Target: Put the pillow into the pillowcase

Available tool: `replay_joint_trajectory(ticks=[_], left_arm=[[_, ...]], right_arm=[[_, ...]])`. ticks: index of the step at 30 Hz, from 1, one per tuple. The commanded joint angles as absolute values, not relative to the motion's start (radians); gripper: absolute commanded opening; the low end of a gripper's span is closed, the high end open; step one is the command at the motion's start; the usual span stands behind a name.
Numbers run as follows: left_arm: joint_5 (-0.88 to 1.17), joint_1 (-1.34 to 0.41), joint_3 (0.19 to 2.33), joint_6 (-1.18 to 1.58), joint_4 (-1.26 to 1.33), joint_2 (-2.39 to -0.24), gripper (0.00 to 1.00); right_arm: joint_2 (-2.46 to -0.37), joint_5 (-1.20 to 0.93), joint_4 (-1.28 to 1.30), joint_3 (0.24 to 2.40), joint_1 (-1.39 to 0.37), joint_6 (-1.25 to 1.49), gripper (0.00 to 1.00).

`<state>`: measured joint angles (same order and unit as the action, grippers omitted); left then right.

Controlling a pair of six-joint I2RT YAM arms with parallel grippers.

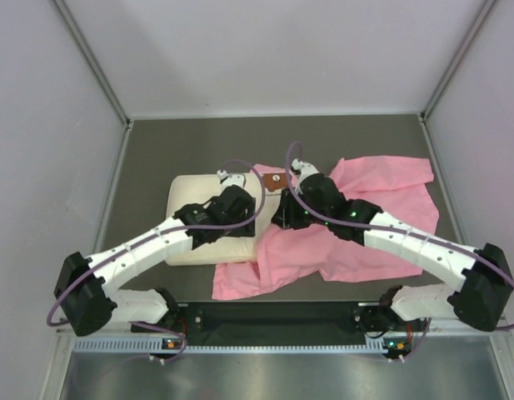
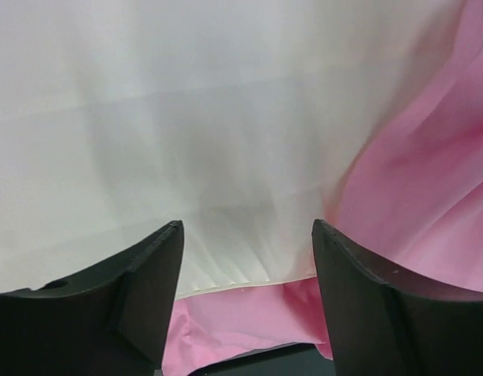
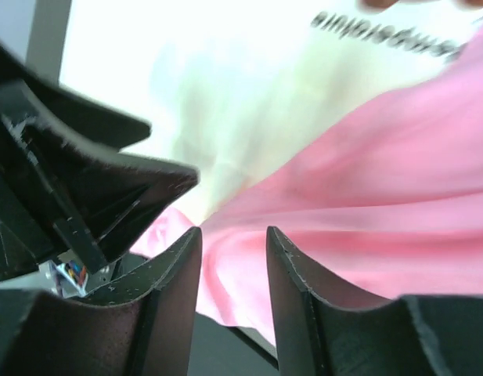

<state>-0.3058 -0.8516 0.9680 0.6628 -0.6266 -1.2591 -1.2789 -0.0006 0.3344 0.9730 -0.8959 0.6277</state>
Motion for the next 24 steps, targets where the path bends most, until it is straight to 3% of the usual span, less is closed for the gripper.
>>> replay_joint_trajectory(ticks=[1,3,7,9,11,20,24], left_arm=[[-0.391,-0.842,0.980,0.644,-0.633,-1.175,0.73],[-0.411,-0.795,1.011,0.605,-0.684,-1.160,0.77],[-0.249,-0.519,1.046,0.522,-0.673,-1.164,0.84],[-0.290,-0.450,1.066,0.506,-0.681,-1.192,0.93],[-0.337,-0.408,1.083,0.505,-0.689,-1.221,0.95],[-0.290,-0.209,1.072,0.480,-0.594,-1.396,0.97],[-0.270,-0.181,1.042,0.492,-0.539,-1.459,0.95]], right_arm=[[-1.215,0.031,0.389,1.025,-0.828,0.583,0.40],[-1.245,0.041,0.417,1.069,-0.793,0.558,0.44],[-1.370,0.154,0.495,1.198,-0.770,0.509,0.55],[-1.454,0.210,0.528,1.286,-0.767,0.494,0.64],[-1.535,0.307,0.580,1.339,-0.761,0.483,0.65],[-1.802,0.492,0.706,1.523,-0.741,0.448,0.67],[-1.864,0.546,0.709,1.532,-0.710,0.437,0.53]])
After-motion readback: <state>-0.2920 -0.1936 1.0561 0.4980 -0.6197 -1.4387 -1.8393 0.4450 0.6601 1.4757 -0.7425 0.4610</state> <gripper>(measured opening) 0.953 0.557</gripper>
